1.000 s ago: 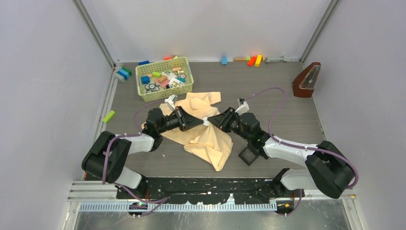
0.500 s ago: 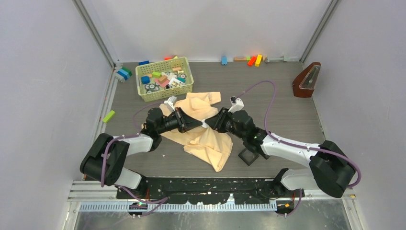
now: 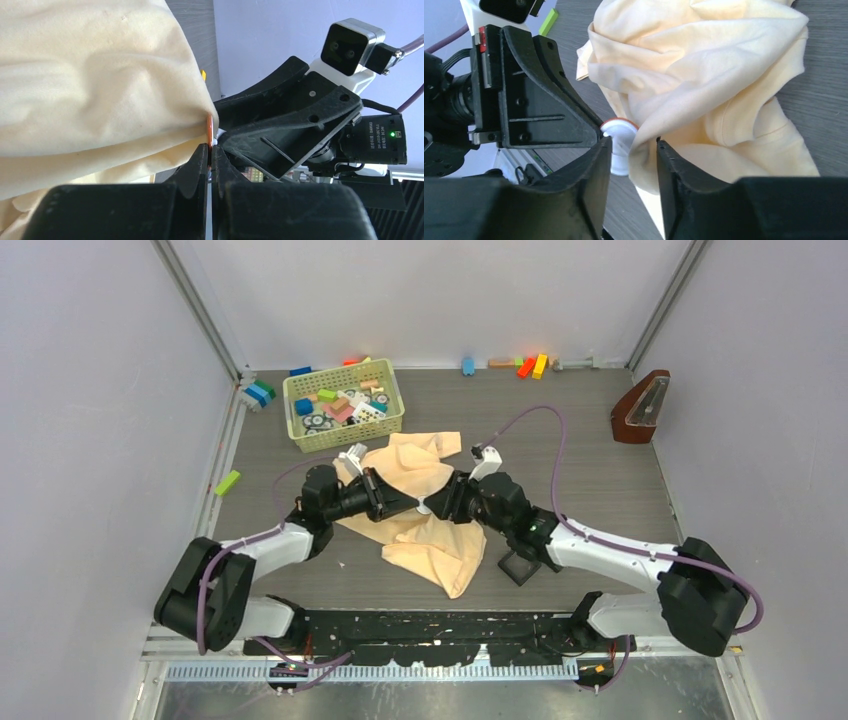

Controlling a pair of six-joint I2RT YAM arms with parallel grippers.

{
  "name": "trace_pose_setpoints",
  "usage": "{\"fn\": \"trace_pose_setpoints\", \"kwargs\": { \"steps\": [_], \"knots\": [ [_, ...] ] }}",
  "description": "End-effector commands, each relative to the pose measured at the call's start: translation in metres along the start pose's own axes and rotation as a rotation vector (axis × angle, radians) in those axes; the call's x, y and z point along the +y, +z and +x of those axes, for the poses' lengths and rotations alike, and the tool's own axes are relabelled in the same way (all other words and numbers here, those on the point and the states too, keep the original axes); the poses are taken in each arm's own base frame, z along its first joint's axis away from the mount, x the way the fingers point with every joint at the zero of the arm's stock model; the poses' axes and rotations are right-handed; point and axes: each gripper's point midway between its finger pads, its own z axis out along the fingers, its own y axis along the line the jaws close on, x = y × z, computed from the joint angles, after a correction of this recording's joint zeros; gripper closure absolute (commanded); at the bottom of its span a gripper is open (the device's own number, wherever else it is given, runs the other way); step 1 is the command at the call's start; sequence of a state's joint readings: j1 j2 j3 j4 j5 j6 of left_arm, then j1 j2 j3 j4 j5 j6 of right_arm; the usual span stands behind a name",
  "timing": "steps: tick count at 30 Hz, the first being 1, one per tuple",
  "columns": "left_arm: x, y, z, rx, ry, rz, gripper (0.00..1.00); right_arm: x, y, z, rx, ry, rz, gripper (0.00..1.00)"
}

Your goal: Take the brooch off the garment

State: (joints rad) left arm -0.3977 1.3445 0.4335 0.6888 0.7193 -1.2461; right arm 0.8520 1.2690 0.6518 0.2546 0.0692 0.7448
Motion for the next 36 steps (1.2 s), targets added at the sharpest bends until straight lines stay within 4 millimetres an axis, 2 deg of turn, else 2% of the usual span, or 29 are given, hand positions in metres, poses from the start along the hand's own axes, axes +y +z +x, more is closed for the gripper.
{"fn": "trace_pose_setpoints", "kwargs": {
  "steps": [1,2,6,10,15,21,24,27,32,34,36],
  "knots": [
    [-0.021,-0.008,-0.021,-0.075,0.132,0.005,1.0,0.016,-0.023,0.003,0.002,-0.027,-0.055,0.5],
    [-0.018,-0.01,-0.021,-0.077,0.149,-0.023,1.0,0.01,-0.024,0.002,-0.013,-0.023,-0.037,0.48],
    [-0.001,-0.024,-0.019,-0.067,0.215,-0.191,1.0,0.012,-0.031,-0.002,-0.038,-0.029,-0.053,0.41],
    [0.022,-0.047,-0.021,-0.043,0.298,-0.425,1.0,0.014,-0.024,0.012,0.026,-0.059,-0.08,0.37],
    [0.034,-0.072,-0.026,0.042,0.392,-0.665,1.0,0.019,-0.014,0.028,0.083,-0.08,-0.131,0.35],
    [0.042,-0.072,-0.011,0.169,0.472,-0.817,1.0,0.013,-0.001,0.036,0.103,-0.131,-0.088,0.3],
    [0.043,-0.064,-0.008,0.192,0.479,-0.811,1.0,0.006,0.009,0.044,0.121,-0.17,-0.032,0.26],
    [0.047,-0.059,-0.007,0.207,0.474,-0.814,1.0,0.009,0.021,0.06,0.158,-0.223,-0.01,0.25],
    [0.049,-0.052,-0.005,0.23,0.47,-0.79,1.0,0.006,0.038,0.078,0.187,-0.26,0.012,0.35],
    [0.052,-0.051,-0.005,0.241,0.47,-0.795,1.0,0.005,0.043,0.082,0.192,-0.276,0.031,0.42],
    [0.057,-0.05,-0.004,0.253,0.466,-0.805,1.0,0.0,0.046,0.084,0.195,-0.285,0.054,0.55]
  ]
}}
